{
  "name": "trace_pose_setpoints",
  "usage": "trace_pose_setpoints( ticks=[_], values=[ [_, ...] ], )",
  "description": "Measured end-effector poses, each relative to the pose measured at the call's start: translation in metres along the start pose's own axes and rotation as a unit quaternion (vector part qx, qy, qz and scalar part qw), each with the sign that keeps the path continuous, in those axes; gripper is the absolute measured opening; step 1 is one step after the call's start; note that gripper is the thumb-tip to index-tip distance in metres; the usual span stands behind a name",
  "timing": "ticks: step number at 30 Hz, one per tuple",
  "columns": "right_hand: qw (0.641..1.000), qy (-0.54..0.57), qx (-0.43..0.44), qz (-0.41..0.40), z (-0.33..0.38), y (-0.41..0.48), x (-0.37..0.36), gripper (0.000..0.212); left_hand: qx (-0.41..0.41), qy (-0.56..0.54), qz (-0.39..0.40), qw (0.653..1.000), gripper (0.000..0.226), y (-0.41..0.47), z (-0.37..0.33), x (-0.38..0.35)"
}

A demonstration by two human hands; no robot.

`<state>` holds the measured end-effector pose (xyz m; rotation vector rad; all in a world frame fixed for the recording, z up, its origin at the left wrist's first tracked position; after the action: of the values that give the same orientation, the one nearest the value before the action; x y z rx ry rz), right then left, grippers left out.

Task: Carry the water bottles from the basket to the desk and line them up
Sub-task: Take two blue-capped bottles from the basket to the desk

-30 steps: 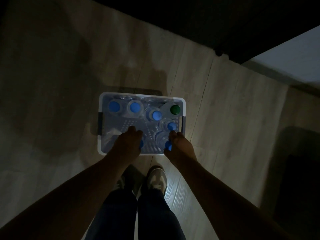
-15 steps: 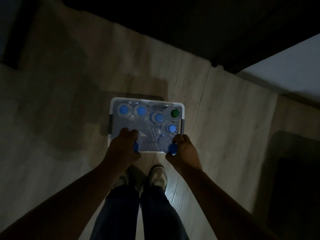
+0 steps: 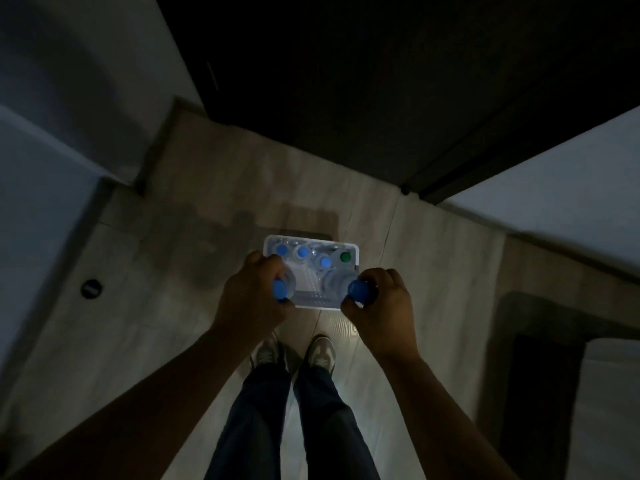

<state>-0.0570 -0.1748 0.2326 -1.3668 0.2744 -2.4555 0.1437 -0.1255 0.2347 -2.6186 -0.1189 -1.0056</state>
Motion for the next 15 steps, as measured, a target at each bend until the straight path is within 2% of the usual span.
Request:
trace_pose_setpoints(
  ticks=[4, 7, 11, 15],
  values=[
    [0.997, 0.032, 0.039, -0.057, 0.052, -0.027, 0.064, 0.038, -0.06, -0.042, -0.077, 0.994, 0.027, -0.029, -0.051, 0.062],
    [0.991, 0.065, 0.079, -0.088, 0.09, -0.052, 0.111, 0.039, -0.044, -0.085, -0.104, 0.99, 0.028, -0.05, -0.087, 0.111],
    [0.972, 0.109, 0.157, -0.138, 0.146, -0.078, 0.174, 0.032, -0.081, -0.104, -0.149, 0.98, 0.029, -0.077, -0.136, 0.172],
    [0.949, 0.102, 0.236, -0.185, 0.203, -0.094, 0.238, 0.03, -0.094, -0.133, -0.191, 0.968, 0.028, -0.092, -0.175, 0.234]
  ],
)
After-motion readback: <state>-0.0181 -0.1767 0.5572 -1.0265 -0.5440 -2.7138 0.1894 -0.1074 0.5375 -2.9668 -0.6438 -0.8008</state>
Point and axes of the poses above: each hand's wrist, its own y-axis towards the middle knuckle, its own x-axis out of the back of the hand, z = x × y, the point moved 4 cm from there along y, towards the middle knuckle, and after that the axes turned 7 degrees about -y, right-handed, at the moved point
